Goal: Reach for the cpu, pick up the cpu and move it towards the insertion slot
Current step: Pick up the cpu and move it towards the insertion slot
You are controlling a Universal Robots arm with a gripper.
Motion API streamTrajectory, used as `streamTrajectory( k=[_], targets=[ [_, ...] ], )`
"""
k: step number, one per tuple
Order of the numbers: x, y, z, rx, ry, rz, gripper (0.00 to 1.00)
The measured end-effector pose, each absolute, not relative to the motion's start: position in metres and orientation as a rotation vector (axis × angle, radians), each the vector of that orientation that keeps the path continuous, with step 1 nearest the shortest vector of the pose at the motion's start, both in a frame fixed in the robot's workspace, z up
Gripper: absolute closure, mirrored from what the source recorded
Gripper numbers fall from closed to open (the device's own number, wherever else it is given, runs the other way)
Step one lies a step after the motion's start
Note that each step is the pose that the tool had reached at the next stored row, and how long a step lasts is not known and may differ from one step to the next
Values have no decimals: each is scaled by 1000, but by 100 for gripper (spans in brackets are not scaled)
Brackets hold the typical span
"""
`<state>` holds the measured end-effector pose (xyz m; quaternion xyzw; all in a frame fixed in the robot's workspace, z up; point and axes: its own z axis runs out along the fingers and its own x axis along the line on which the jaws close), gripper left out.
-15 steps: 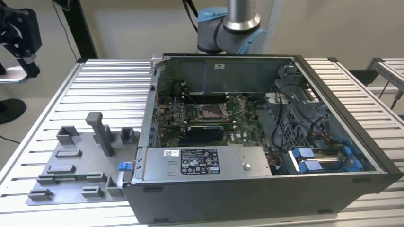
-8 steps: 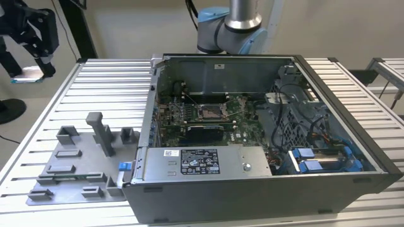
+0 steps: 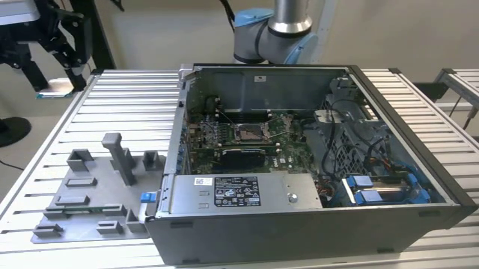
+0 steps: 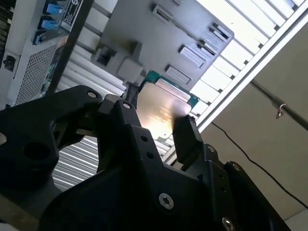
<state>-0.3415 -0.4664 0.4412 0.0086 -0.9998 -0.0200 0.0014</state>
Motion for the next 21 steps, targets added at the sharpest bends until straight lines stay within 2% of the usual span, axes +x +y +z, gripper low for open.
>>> streamTrajectory(
  k=[21],
  targets=[
    [-268, -466, 441, 25, -3137, -63, 100]
  ],
)
